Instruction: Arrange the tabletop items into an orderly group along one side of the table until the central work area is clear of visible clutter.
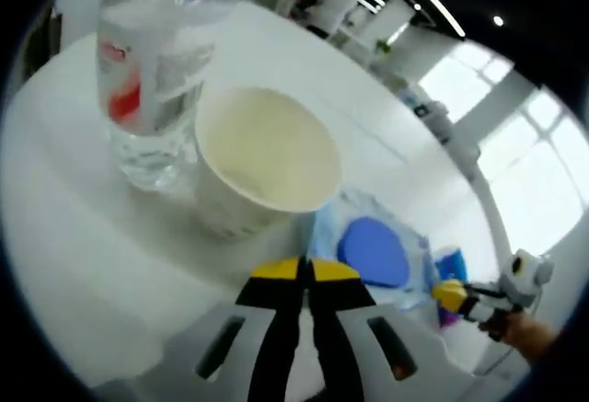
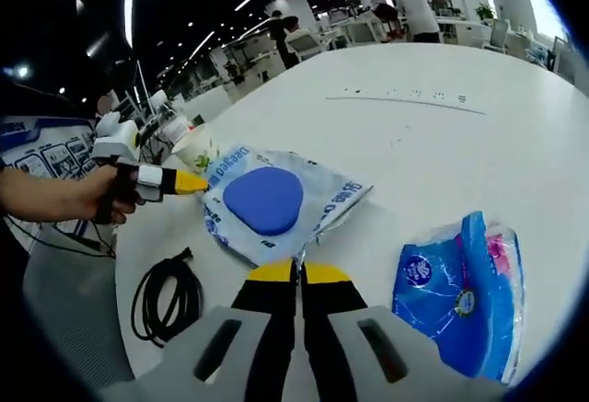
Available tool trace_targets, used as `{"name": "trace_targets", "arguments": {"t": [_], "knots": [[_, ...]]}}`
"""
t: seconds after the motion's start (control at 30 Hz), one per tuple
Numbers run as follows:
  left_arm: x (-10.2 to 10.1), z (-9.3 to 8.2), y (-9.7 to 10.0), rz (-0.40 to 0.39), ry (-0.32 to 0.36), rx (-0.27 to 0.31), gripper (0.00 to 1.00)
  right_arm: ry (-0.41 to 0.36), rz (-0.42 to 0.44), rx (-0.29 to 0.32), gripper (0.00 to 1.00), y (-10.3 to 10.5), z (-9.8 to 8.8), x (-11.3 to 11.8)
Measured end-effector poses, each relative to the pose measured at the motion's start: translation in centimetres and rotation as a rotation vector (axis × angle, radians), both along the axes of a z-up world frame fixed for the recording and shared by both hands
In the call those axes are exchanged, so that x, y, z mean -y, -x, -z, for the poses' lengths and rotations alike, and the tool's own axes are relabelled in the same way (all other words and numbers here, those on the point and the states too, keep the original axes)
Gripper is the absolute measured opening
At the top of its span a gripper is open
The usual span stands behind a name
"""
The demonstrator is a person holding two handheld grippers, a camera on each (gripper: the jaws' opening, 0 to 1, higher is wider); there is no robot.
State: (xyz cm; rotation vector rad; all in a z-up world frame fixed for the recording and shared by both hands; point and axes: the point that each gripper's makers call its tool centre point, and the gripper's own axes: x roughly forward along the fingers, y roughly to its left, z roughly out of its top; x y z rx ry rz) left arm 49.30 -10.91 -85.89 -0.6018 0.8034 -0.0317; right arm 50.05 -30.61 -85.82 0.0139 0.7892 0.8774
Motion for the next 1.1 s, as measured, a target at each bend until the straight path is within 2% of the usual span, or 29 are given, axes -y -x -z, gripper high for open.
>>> {"name": "trace_targets", "arguments": {"t": [0.37, 0.5, 0.53, 0.63, 0.8, 1.0, 1.1], "knots": [[-0.2, 0.5, 0.3, 0.015, -0.018, -0.005, 0.02, 0.064, -0.008, 0.051, 0.02, 0.0, 0.4, 0.1], [-0.4, 0.6, 0.6, 0.051, -0.055, -0.008, 0.08, 0.093, -0.018, 0.092, 0.04, -0.1, 0.2, 0.3], [-0.4, 0.6, 0.7, 0.056, -0.061, -0.006, 0.10, 0.109, -0.021, 0.110, 0.07, -0.2, 0.2, 0.4], [-0.3, 0.8, 1.3, 0.083, -0.069, -0.015, 0.17, 0.119, -0.017, 0.111, 0.14, -0.2, 0.1, 0.5], [-0.4, 0.4, 2.0, 0.105, -0.077, 0.000, 0.24, 0.141, -0.026, 0.130, 0.20, 0.5, -0.1, 0.9], [0.4, -0.6, 3.0, 0.153, -0.073, 0.031, 0.29, 0.140, -0.036, 0.162, 0.27, 1.1, -1.3, 1.2], [1.1, -1.5, 3.7, 0.215, -0.093, 0.069, 0.34, 0.137, -0.036, 0.179, 0.31, 1.4, -2.0, 1.4]]}}
